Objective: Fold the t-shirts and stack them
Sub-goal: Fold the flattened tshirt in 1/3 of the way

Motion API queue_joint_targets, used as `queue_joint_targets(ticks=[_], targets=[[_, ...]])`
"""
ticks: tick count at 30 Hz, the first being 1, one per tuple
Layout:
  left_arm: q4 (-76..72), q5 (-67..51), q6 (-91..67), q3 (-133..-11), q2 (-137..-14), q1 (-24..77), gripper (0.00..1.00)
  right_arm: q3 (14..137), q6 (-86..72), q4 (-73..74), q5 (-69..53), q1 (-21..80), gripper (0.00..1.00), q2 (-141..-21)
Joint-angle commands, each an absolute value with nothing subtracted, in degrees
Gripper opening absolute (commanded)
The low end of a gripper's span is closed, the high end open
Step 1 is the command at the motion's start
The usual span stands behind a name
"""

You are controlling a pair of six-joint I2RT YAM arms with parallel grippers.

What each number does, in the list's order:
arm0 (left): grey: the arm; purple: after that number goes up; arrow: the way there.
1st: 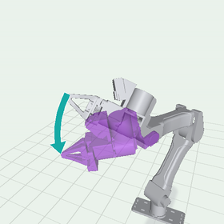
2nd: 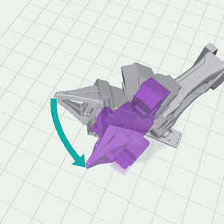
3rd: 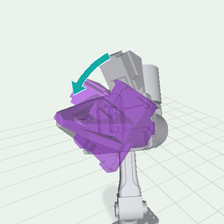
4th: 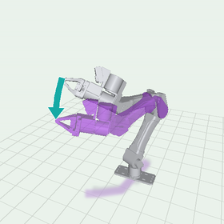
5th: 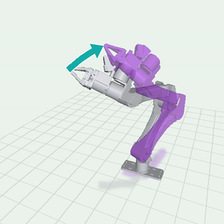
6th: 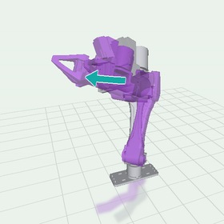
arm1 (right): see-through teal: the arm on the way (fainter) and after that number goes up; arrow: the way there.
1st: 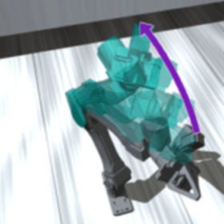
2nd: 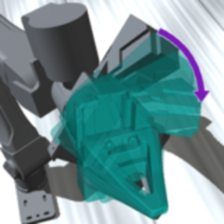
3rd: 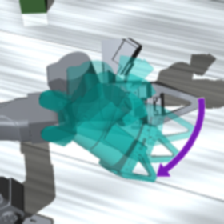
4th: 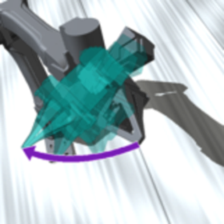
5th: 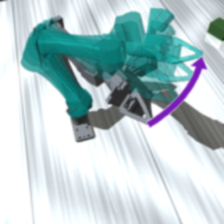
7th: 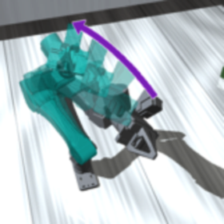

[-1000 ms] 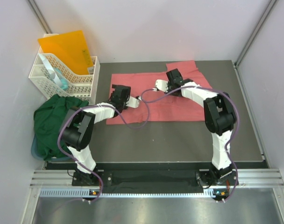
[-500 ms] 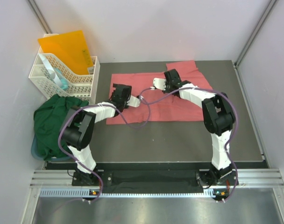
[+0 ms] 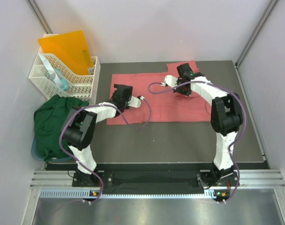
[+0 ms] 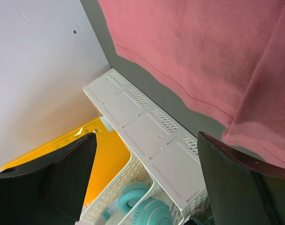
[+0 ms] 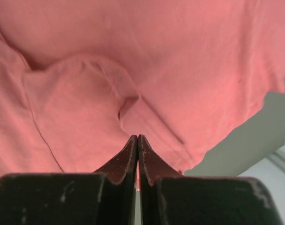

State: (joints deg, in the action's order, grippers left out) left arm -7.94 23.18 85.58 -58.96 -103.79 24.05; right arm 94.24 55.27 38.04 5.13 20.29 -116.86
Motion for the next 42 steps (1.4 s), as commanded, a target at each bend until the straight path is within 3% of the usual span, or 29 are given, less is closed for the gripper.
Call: queue_joint_targets(ticks=[1, 18, 35, 42], targets=[[-9.6, 22.4, 85.3, -61.3, -104.1, 24.2, 0.92, 96.5, 53.3, 41.9, 2.0, 18.2, 0.0, -116.2], [-8.9, 22.6, 86.3, -62.9, -105.0, 24.2, 0.92, 98.0, 55.6, 47.6, -2.6, 17.8, 0.0, -120.9], [-8.7, 22.3, 85.8, -62.7, -104.8, 24.1, 0.92, 98.1, 53.8, 29.0, 9.8, 18.5, 0.0, -123.8], [-9.1, 22.4, 85.4, -62.4, -104.9, 24.3, 0.92, 90.6, 57.0, 14.5, 17.6, 20.0, 0.0, -122.3]])
